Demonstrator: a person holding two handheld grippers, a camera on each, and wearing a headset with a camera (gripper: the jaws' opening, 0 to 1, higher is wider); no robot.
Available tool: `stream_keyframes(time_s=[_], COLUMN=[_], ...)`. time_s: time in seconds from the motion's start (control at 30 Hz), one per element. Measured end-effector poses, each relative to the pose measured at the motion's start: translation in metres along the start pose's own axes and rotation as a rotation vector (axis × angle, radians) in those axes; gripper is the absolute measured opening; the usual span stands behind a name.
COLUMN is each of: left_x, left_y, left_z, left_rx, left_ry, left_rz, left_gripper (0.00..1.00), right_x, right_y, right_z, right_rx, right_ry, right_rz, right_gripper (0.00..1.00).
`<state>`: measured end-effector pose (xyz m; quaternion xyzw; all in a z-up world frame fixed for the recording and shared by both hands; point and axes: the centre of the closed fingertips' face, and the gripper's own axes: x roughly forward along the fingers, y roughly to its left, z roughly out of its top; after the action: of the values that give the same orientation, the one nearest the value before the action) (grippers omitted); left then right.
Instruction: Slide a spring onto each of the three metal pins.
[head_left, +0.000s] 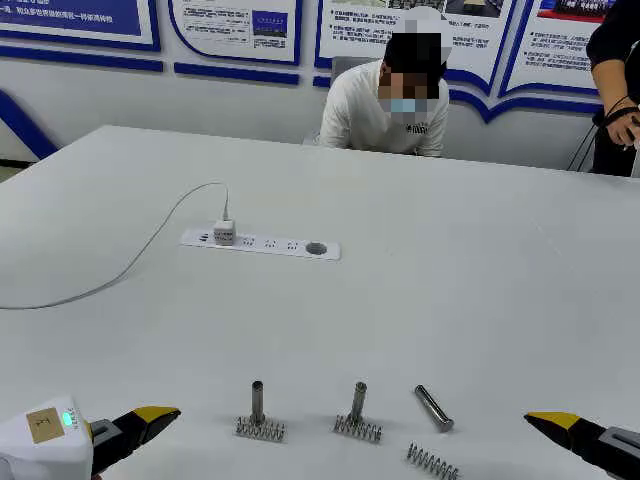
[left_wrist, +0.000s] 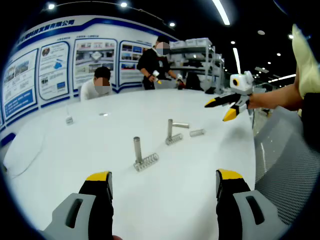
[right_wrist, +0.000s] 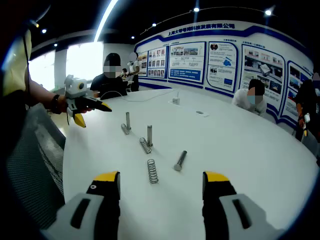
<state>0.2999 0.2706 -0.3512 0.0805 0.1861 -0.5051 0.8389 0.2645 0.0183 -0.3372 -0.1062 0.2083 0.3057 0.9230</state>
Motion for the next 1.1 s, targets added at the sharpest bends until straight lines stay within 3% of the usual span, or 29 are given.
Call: stream_keyframes(time_s=[0.53, 0.73, 1.1], left_x=[0.001, 0.002, 0.003], left_y=[-0.002, -0.003, -0.005], left_z=[0.002, 0.003, 0.002], left_rx=[0.004, 0.008, 0.009], left_ry=[-0.003, -0.002, 0.004], left_rz=[-0.003, -0.005, -0.007], left_gripper=[0.87, 0.87, 0.87], right_x=[0.006, 0.016, 0.040], right_y=[-0.012, -0.020, -0.034], right_z=[0.010, 0.019, 0.020], right_rx=[0.006, 0.029, 0.053], right_ry=[0.028, 0.046, 0.107], right_rz=[-0.013, -0.014, -0.024], right_gripper=[0.62, 0.56, 0.44])
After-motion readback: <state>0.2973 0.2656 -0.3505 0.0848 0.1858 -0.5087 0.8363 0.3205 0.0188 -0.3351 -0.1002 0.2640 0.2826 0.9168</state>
